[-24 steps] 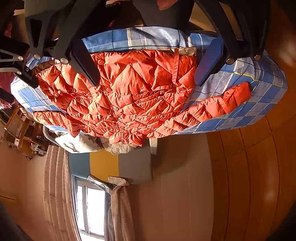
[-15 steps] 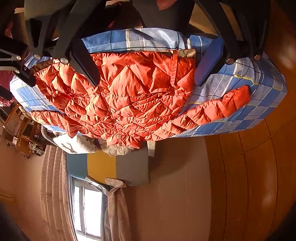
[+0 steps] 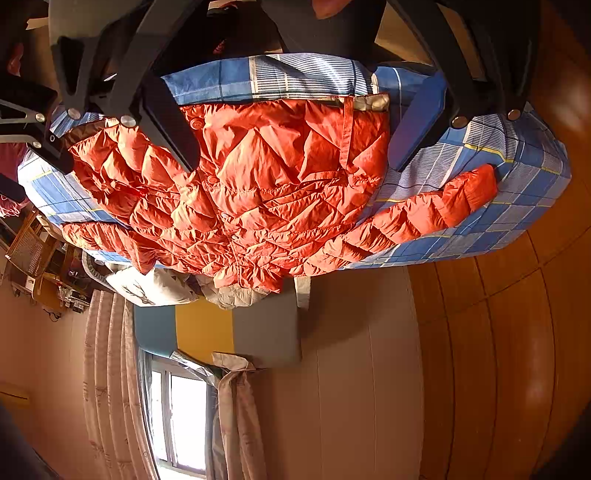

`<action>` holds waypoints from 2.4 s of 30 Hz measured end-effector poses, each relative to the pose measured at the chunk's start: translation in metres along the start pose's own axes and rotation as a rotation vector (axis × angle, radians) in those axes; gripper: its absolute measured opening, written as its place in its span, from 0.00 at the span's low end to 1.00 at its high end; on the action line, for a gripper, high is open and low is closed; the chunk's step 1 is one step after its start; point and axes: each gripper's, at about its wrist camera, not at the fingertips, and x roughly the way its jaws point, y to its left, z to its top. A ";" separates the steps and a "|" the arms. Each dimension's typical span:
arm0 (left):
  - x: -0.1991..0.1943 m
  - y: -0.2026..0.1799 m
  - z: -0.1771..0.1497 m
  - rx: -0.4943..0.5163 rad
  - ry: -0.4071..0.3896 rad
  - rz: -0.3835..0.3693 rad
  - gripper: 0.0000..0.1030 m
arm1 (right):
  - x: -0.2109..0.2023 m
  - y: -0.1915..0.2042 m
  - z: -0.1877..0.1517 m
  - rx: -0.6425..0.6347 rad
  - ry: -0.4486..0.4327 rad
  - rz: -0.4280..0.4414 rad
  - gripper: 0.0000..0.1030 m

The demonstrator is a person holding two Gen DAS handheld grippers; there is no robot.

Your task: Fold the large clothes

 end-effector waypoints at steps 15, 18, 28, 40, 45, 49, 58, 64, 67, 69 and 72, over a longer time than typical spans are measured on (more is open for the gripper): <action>0.000 0.001 -0.002 -0.002 0.002 0.005 0.98 | 0.004 -0.001 -0.001 0.005 0.002 -0.003 0.97; 0.000 0.001 -0.002 -0.002 0.002 0.006 0.98 | 0.003 -0.001 -0.002 0.004 -0.001 -0.004 0.97; 0.002 0.002 -0.002 -0.004 0.002 0.005 0.98 | 0.001 -0.001 0.000 0.004 0.001 -0.005 0.97; 0.005 0.005 -0.003 -0.009 0.010 0.008 0.98 | 0.005 -0.003 -0.002 0.009 0.014 -0.003 0.97; 0.014 0.012 -0.005 -0.030 0.034 0.007 0.98 | 0.014 -0.006 -0.005 0.013 0.036 -0.002 0.97; 0.033 0.021 -0.011 -0.054 0.087 -0.009 0.98 | 0.033 -0.016 -0.008 0.030 0.077 -0.025 0.97; 0.102 0.012 0.006 -0.046 0.165 -0.048 0.98 | 0.106 -0.073 0.012 0.176 0.164 -0.124 0.97; 0.141 0.002 0.024 -0.026 0.189 -0.046 0.98 | 0.178 -0.117 0.031 0.227 0.241 -0.221 0.97; 0.159 0.005 0.024 -0.038 0.216 -0.049 0.98 | 0.213 -0.142 0.043 0.244 0.280 -0.268 0.97; 0.171 0.009 0.024 -0.049 0.231 -0.044 0.98 | 0.236 -0.159 0.050 0.256 0.313 -0.302 0.97; 0.191 0.015 0.024 -0.056 0.269 -0.036 0.98 | 0.269 -0.184 0.060 0.271 0.356 -0.355 0.97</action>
